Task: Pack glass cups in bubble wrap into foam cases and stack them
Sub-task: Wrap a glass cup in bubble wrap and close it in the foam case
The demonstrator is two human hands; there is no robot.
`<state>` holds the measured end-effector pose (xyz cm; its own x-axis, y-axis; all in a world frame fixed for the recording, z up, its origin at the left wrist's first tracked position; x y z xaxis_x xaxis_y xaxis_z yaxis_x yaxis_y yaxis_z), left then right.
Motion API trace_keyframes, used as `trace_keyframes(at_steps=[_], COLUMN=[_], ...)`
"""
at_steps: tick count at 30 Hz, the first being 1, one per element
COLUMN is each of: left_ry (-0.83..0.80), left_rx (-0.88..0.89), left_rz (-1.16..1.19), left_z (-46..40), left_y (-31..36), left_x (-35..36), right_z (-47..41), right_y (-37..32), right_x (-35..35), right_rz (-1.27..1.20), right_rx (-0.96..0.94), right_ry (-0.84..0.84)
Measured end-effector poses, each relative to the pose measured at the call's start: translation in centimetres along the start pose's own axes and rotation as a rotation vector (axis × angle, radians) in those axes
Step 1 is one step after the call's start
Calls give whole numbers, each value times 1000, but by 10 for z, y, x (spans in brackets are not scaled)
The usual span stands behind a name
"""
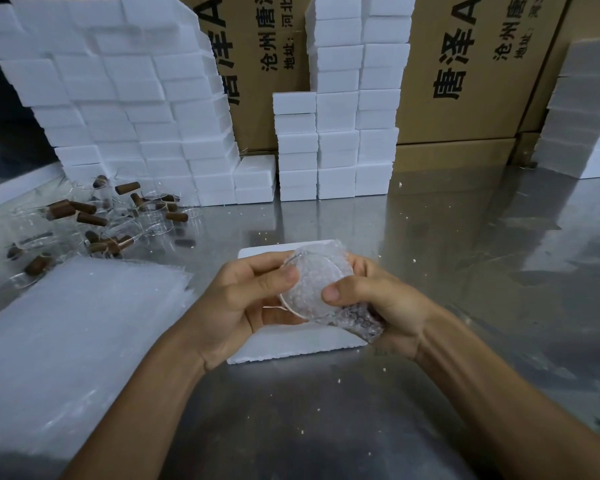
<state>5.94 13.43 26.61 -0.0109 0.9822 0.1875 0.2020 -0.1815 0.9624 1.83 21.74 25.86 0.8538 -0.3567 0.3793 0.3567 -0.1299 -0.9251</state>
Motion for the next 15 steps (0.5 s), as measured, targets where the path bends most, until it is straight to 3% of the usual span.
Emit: trace_keyframes(at_steps=[6, 12, 15], left_ry=[15, 52, 59], left_rx=[17, 136, 196], left_rz=[-4, 31, 59], left_z=[0, -2, -3], left_y=[-1, 6, 9], left_x=[-5, -17, -21], right_z=[-1, 7, 14], right_y=[-2, -27, -38], right_x=[-1, -26, -32], right_rz=[61, 428, 498], right_rx=[-20, -180, -272], right_ry=[31, 352, 428])
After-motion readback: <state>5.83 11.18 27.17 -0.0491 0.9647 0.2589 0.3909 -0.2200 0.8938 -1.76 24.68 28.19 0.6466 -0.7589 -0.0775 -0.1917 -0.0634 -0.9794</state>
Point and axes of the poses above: each hand's wrist, its own z-axis away from the middle knuckle, its own x-axis out of the palm, y = z × x, the point moved 10 cm from there along -z, towards the middle knuckle, and after that the axes turned 6 degrees about x, right-handed, at the moved point
